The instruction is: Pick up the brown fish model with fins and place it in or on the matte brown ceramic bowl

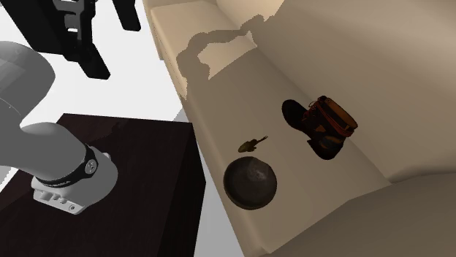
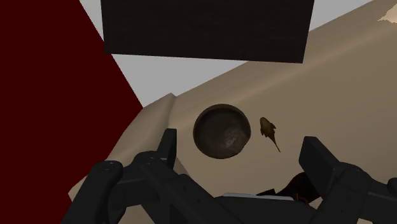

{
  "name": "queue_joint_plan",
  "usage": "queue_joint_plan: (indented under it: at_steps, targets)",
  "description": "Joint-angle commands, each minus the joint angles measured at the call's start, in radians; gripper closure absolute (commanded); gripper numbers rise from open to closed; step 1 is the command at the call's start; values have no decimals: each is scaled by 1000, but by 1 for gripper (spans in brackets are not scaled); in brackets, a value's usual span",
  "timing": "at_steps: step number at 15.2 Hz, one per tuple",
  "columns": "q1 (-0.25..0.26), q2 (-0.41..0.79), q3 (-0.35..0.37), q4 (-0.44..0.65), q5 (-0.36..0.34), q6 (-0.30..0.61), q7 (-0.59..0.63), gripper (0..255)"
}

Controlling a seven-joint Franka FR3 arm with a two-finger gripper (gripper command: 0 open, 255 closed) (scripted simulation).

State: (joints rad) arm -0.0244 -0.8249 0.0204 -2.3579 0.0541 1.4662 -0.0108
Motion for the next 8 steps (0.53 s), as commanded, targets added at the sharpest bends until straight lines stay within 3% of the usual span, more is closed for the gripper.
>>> queue_joint_plan:
  at_steps: [1,8]
  targets:
    - [0,0,0,0,0,0,0,0]
    - [22,20,82,-201,59,252,75,0]
